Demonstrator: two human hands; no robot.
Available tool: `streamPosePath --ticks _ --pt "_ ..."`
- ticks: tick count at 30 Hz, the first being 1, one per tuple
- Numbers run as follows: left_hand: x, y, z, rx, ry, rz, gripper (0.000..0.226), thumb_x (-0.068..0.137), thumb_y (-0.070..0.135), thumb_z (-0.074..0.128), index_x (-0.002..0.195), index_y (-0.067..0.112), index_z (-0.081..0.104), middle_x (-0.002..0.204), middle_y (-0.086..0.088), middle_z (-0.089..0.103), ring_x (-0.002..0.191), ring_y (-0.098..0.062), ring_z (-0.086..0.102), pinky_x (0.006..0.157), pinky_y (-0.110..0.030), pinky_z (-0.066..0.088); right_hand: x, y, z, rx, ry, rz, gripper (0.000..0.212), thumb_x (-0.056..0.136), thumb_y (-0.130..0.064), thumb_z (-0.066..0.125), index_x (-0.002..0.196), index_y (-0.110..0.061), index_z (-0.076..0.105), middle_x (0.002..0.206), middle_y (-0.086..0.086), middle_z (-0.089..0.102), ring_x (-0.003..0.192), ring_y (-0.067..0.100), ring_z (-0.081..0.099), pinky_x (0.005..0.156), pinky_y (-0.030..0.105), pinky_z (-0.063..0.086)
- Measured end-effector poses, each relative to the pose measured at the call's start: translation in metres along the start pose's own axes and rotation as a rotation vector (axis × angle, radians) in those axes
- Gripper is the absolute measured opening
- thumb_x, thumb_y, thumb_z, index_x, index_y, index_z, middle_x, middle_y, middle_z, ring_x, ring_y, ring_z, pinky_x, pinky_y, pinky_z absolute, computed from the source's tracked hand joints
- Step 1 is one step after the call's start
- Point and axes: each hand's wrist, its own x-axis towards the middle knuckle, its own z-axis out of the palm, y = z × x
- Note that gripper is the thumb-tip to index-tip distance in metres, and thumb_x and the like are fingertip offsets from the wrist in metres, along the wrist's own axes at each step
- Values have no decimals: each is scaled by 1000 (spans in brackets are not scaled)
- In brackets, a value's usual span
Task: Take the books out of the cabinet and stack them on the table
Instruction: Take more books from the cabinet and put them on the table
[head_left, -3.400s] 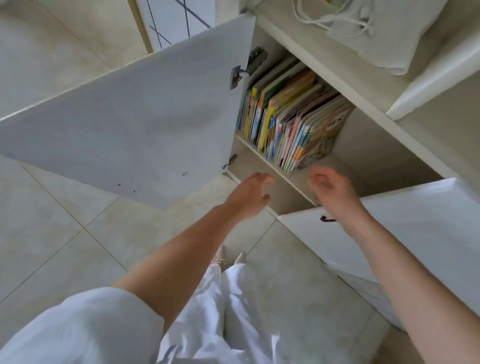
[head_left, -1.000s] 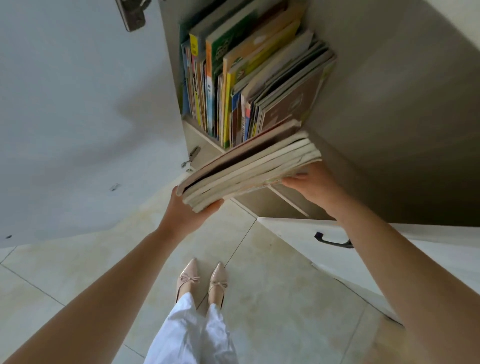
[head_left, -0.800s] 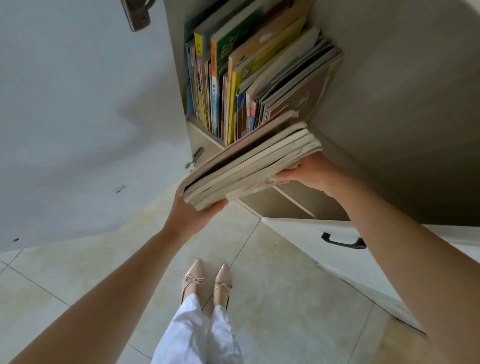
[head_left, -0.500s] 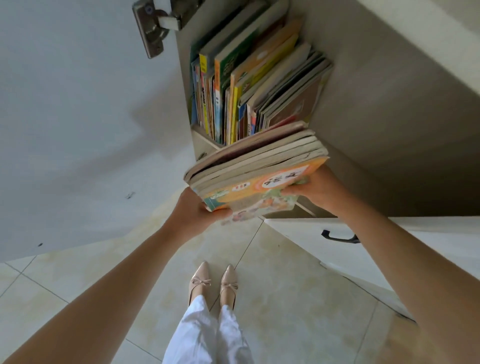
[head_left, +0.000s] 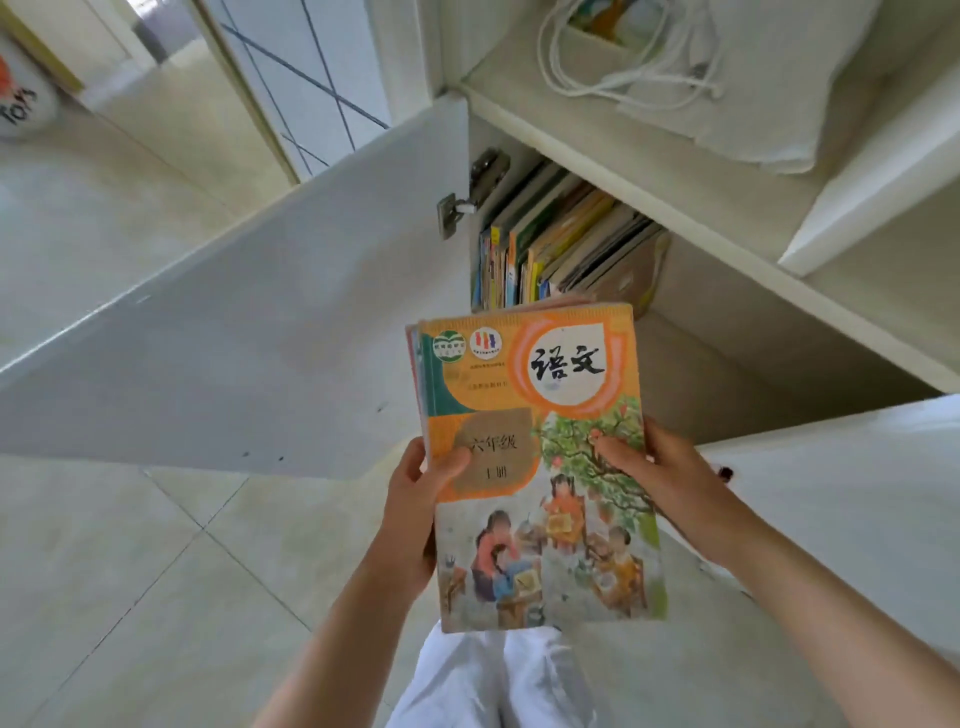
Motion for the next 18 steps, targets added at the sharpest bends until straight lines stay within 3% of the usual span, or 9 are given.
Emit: streamPosePath --ticks 2,5,6,8,10,12,15,18 --pt "-26 0 0 -67 82 16 91 61 49 83 132 4 48 125 -26 61 112 -47 60 97 -66 44 -13 -9 12 37 -14 -27 25 92 -34 57 117 -41 57 113 -27 67 109 -7 60 93 19 44" --pt "-71 -9 3 -198 202 29 97 60 62 80 135 10 48 127 -22 62 116 -45 59 101 -67 40 -29 -17 18 30 -138 -14 32 90 -21 63 118 -36 59 113 -16 70 108 4 64 97 34 46" --pt "-89 -14 4 -241 249 42 91 63 62 78 134 13 49 126 -21 63 116 -43 60 101 -65 41 -37 -21 20 4 -183 -18 35 88 -17 65 117 -35 60 110 -17 71 105 3 65 95 31 48" --pt "-119 -21 10 -275 342 99 68 74 50 73 128 14 51 121 -20 65 108 -37 65 95 -58 49 -50 -29 26 -85 -224 -52 37 87 -12 66 110 -40 57 99 -25 70 94 -13 62 81 11 47" --pt "-148 -30 13 -303 428 155 51 78 38 67 120 12 53 112 -19 68 91 -30 69 78 -46 57 -66 -36 37 -169 -252 -99 36 88 -12 65 105 -40 51 91 -30 62 80 -31 51 63 -5 38" --pt "-176 -40 12 -270 488 187 49 74 32 73 117 15 55 111 -17 70 89 -28 71 74 -41 58 -81 -40 49 -256 -265 -119 35 89 -12 64 110 -34 47 93 -29 50 72 -34 45 56 -6 35" --pt "-219 -61 0 -188 585 235 65 68 30 76 129 28 55 117 -8 70 96 -24 72 80 -41 59 -109 -39 76 -385 -346 -151 43 87 -18 67 123 -29 46 98 -27 50 88 -19 48 66 2 40" --pt "-263 -81 -12 -156 770 292 89 67 24 83 142 44 39 126 -5 61 97 -17 71 78 -37 60 -132 -36 105 -459 -452 -197 56 84 -21 72 123 -45 40 108 -29 54 95 -26 49 82 9 45"
